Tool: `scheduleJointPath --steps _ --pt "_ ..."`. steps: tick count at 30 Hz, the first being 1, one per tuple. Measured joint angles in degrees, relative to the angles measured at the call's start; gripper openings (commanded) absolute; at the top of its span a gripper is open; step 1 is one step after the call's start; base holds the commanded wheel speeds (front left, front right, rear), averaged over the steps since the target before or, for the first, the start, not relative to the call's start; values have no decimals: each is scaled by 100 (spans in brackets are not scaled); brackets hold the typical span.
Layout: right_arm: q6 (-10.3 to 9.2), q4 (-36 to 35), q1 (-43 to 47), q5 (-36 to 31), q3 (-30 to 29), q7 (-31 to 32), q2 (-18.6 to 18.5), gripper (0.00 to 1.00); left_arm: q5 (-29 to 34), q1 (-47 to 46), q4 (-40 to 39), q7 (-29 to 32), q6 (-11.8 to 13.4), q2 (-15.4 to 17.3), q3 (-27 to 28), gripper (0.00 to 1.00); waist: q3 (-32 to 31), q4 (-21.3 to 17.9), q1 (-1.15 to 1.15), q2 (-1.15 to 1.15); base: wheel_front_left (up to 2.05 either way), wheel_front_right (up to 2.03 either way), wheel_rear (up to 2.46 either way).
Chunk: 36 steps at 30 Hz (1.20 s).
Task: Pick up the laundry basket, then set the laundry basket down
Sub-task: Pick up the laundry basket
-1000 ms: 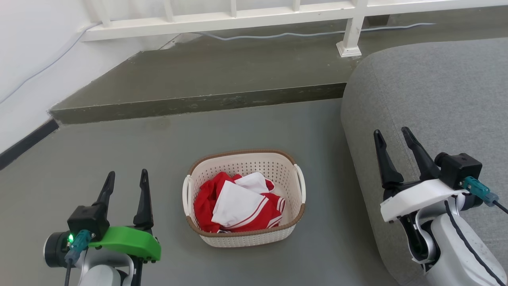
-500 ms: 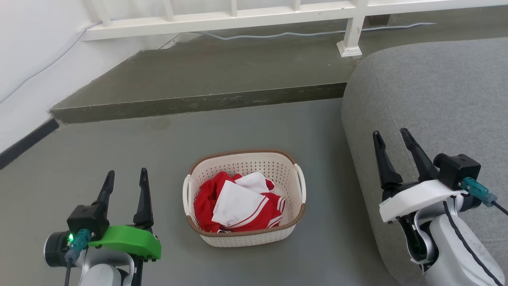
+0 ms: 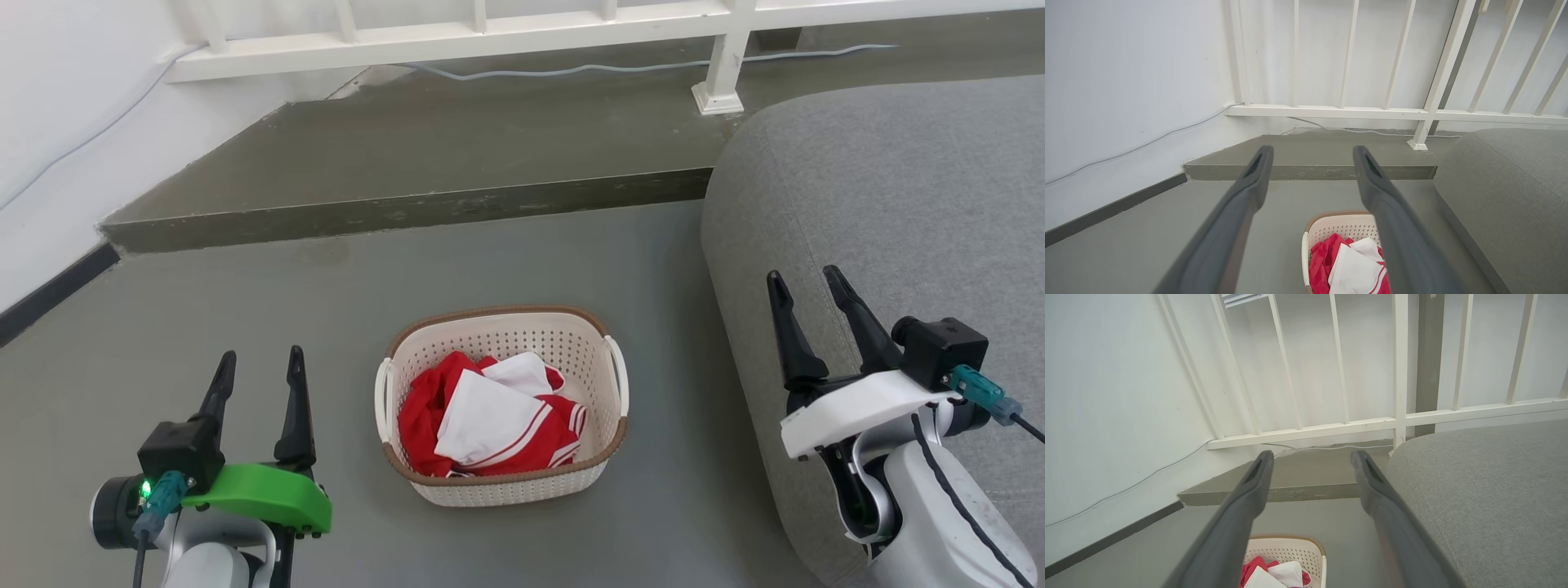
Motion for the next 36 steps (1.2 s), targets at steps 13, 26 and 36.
scheduleJointPath --steps 13,26,36 --pt "53 -12 -108 -46 -77 0 79 100 29 -54 -58 0 -30 -18 54 100 241 -36 0 0 0 0 0" --pt "104 -68 -277 -57 -108 0 152 100 56 -268 -144 -1 -60 -24 77 100 719 -114 0 0 0 0 0" --pt "157 -68 -549 -130 -112 -1 189 100 112 -574 -169 -2 -99 -37 62 100 1305 -192 0 0 0 0 0"
